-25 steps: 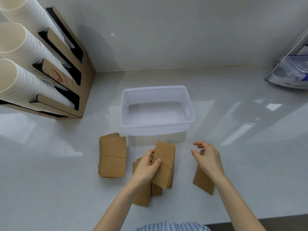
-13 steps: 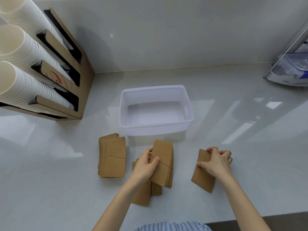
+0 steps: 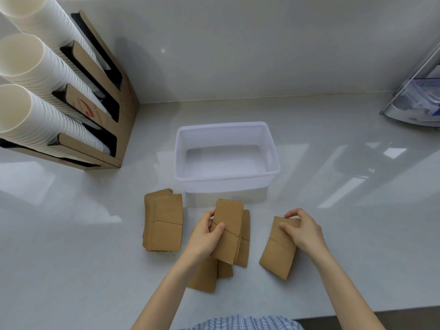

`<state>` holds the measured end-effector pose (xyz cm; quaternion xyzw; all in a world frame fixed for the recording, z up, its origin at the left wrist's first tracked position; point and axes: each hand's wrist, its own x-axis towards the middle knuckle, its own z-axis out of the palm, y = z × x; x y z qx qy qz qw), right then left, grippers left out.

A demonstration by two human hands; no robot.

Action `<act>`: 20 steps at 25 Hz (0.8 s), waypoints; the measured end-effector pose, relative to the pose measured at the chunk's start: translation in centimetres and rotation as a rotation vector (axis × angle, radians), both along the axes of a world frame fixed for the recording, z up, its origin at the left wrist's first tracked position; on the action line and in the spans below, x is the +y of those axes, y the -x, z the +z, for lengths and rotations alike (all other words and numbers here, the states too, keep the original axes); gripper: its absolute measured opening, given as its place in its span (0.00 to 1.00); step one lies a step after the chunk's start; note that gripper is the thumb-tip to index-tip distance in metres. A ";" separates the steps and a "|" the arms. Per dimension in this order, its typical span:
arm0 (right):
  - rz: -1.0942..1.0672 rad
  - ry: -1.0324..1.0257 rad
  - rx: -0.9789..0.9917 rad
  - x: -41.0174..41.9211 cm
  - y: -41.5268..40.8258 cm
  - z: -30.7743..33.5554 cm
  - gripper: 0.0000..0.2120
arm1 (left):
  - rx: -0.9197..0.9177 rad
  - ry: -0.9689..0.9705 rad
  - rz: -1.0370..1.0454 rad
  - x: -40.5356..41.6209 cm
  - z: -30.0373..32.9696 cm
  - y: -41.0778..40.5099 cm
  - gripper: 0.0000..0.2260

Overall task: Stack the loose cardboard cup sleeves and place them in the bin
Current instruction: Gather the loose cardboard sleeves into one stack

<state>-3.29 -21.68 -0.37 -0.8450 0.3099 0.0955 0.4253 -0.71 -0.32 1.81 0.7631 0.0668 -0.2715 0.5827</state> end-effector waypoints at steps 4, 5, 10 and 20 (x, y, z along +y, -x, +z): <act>-0.012 -0.366 -0.157 0.9 -0.3 1.5 0.08 | 0.017 0.009 0.022 0.3 0.1 -0.1 0.14; -0.013 -0.448 -0.174 1.2 -0.6 2.1 0.09 | 0.020 0.008 0.024 0.4 0.1 -0.1 0.14; 0.059 -0.540 -0.218 3.3 -2.1 3.3 0.09 | 0.039 0.021 0.025 0.3 0.1 0.0 0.14; 0.188 -0.218 -0.266 7.3 -3.4 2.6 0.10 | 0.051 0.038 0.005 -0.1 0.3 0.5 0.14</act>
